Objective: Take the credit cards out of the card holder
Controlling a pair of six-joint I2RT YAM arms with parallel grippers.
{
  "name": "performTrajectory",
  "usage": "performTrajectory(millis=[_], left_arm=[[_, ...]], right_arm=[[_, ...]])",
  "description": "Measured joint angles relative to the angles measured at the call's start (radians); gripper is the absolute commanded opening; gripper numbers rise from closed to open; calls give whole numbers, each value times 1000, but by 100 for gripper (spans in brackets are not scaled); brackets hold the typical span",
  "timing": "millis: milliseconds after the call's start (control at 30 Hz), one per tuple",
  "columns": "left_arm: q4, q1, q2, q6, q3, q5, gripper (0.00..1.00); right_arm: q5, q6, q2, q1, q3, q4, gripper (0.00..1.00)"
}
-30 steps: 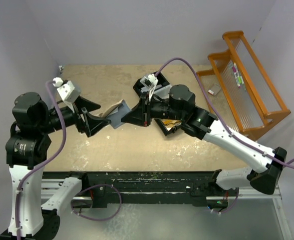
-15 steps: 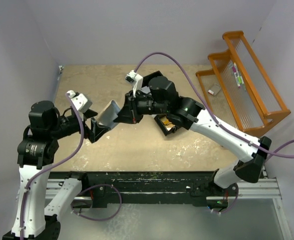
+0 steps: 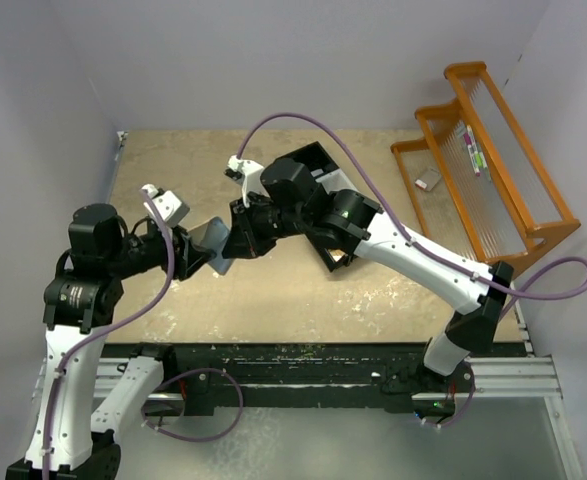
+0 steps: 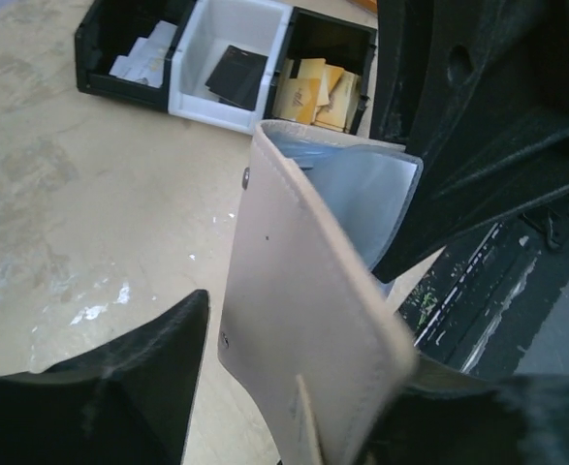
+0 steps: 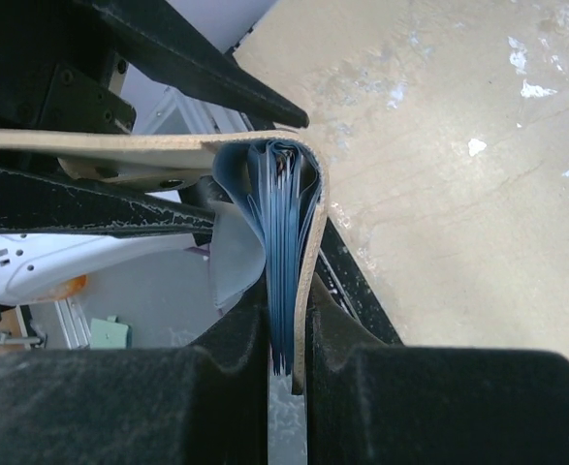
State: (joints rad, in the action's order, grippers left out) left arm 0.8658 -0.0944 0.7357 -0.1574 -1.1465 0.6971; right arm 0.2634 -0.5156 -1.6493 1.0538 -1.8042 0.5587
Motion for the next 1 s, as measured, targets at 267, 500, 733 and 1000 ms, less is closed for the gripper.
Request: performTrajectory(millis=[267,500,733,1000], left_arm=[[42,0,48,4,-4,58,26],[42,0,72,70,-34,78,1],[34,0,140,224,-102,177,0],[-38,25,216,441,-122,401,0]], right_arm=[[-12,-1,2,-4,0,58,9],[-13,-1,31,-9,4,71,28],[54,-27,177,-29,145,-75,43],[97,-74,333,-40,321,-277,38]])
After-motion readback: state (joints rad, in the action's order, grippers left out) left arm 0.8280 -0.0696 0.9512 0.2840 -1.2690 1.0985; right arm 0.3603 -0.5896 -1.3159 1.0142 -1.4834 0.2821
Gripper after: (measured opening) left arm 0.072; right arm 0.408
